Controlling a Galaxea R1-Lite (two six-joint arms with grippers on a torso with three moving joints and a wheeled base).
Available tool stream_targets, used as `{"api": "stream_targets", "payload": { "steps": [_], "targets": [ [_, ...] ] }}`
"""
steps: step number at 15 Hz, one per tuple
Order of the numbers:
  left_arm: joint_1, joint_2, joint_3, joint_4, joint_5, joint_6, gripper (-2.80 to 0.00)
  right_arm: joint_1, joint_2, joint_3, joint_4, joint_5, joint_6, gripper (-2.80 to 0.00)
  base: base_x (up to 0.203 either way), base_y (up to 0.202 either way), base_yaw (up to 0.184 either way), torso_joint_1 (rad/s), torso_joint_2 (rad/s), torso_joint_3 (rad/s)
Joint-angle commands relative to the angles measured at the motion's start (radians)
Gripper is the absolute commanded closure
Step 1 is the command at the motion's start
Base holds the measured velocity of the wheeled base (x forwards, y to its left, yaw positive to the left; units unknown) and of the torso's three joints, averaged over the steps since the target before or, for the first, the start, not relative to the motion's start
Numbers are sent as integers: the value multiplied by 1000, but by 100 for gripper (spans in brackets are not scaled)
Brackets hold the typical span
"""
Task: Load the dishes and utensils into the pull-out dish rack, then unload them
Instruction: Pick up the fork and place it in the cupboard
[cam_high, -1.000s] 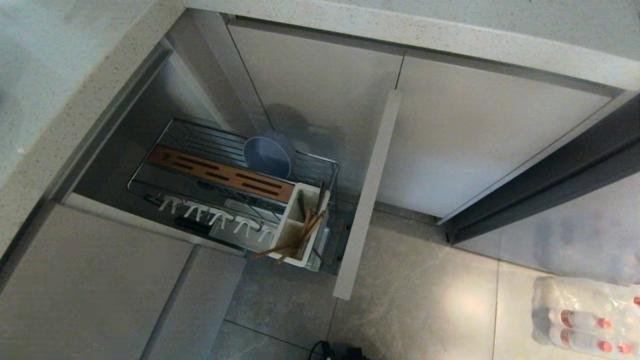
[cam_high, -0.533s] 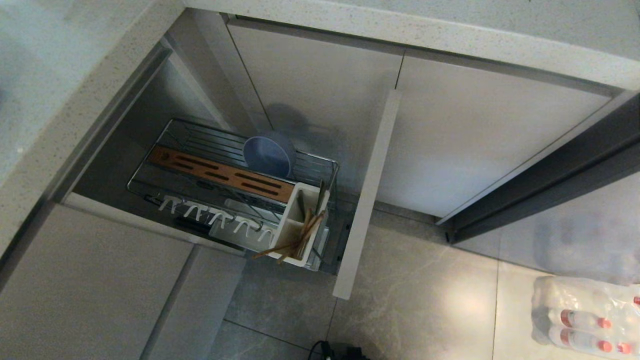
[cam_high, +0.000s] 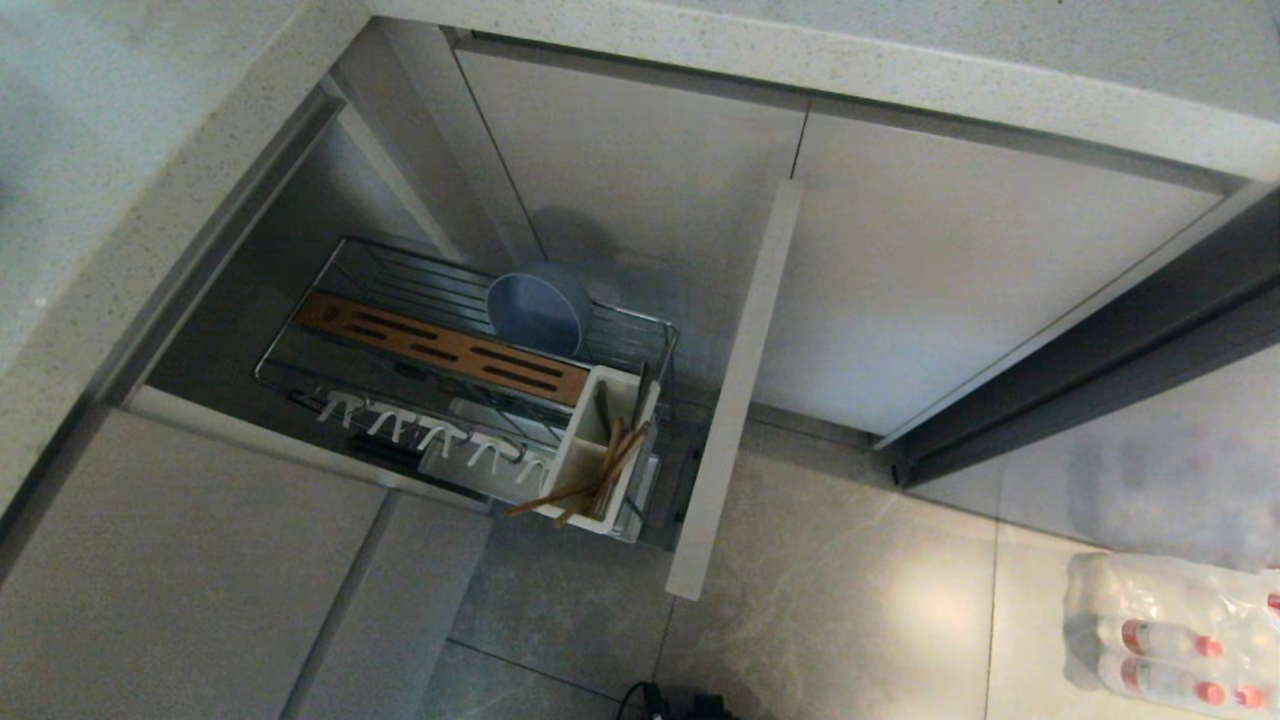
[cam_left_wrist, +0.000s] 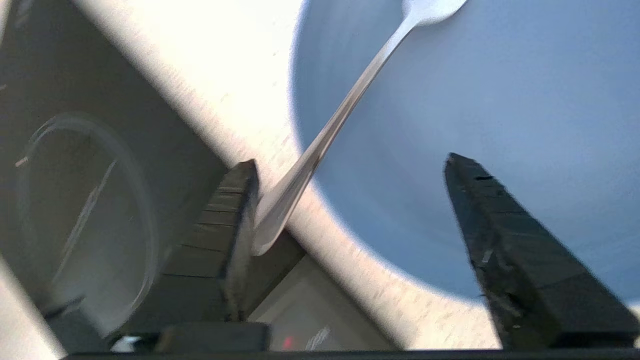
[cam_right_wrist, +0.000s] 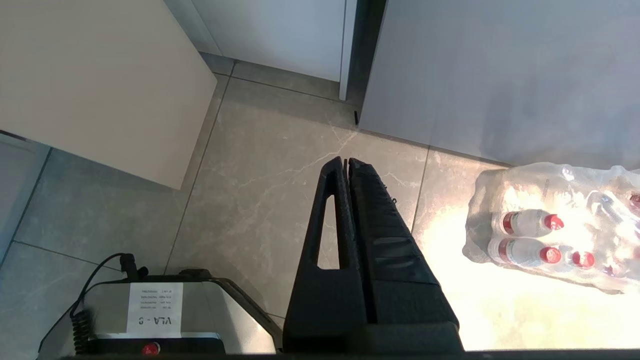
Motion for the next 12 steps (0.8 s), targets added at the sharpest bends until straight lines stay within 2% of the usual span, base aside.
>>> {"api": "stream_targets", "payload": {
  "steps": [1,4,9,12],
  "targets": [
    [-2,44,-27,5,-24,2,-280,0,1,0,0,0,0,0,0,0,0,0,0,0],
    [-24,99,-70,7,-81,0,-280,0,0,0,0,0,0,0,0,0,0,0,0,0],
    [-46,161,-109,3,-99,-1,-280,0,0,0,0,0,0,0,0,0,0,0,0,0],
    [-47,171,-108,8,-192,-4,-280,0,0,0,0,0,0,0,0,0,0,0,0,0]
  ]
}}
